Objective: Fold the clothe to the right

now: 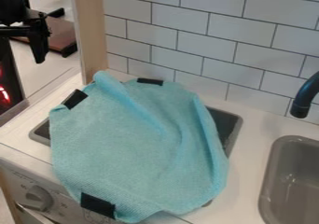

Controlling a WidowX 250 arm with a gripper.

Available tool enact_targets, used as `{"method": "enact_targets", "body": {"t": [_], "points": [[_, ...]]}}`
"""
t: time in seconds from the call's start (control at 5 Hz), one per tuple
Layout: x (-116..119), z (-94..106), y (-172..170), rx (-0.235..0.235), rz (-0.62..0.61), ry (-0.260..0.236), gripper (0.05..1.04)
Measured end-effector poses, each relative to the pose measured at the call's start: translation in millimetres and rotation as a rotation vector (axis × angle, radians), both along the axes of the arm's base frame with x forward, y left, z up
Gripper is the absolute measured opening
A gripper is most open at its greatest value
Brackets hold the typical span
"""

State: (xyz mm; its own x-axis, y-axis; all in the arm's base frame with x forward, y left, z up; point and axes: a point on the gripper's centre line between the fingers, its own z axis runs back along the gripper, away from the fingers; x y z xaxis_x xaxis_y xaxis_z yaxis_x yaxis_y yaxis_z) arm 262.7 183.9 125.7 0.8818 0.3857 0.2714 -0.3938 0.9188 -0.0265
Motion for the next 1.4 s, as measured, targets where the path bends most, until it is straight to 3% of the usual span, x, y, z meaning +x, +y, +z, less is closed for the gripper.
{"method": "enact_targets", "body": {"t": [0.2,0.6,1.2,1.4], "points": [[-2.4,-9.7,-1.4,-0.02,0.009,0.026,0.999],[6.3,-49.4,9.4,0.001,0.138,0.088,0.999],[16.3,-79.4,-15.4,-0.04,-0.019,0.103,0.999],[18.5,-98.5,-20.4,-0.062,-0.046,0.133,0.999]]}}
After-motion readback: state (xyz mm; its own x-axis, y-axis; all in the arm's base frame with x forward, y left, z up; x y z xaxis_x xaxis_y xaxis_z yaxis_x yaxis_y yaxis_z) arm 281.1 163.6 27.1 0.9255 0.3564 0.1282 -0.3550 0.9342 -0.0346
